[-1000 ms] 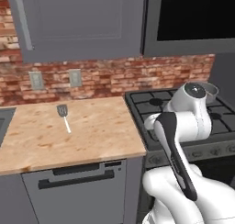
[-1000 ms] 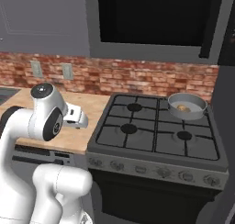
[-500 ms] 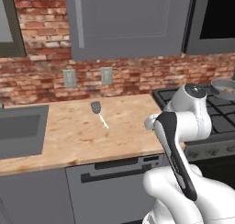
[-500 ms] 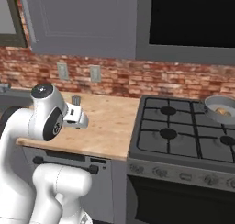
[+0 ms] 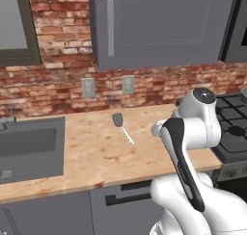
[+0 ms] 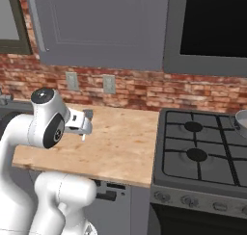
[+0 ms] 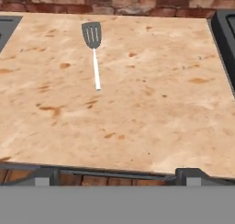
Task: Put the onion and garlic in the pot. Retrieve the spatula and lightly stir the vegetables in the pot.
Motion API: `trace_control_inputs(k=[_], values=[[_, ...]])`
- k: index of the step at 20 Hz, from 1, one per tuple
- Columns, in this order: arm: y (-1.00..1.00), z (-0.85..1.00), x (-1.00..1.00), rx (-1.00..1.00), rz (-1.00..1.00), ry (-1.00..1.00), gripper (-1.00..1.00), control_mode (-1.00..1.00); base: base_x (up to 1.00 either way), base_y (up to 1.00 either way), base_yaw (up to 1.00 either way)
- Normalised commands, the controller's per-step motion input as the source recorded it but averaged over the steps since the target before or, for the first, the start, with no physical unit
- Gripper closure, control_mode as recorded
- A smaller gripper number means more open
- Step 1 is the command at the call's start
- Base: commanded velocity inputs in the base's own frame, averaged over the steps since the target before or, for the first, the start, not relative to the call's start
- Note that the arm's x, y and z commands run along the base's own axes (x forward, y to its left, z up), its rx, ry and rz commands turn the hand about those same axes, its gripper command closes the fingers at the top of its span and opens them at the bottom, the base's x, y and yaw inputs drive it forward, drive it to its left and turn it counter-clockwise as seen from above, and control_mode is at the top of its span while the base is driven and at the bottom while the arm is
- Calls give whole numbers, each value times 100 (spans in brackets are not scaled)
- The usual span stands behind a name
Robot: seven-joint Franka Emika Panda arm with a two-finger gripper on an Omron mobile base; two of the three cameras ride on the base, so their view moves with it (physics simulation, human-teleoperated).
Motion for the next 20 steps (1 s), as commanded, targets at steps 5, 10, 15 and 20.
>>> trace_control_inputs(k=[5,10,15,20], values=[[0,0,0,0,0,0,-100,100,58,22,0],[0,0,0,0,0,0,-100,100,38,36,0],[35,0,35,0,0,19,-100,-100,0,0,0],[45,-2,74,0,0,28,-100,-100,0,0,0]])
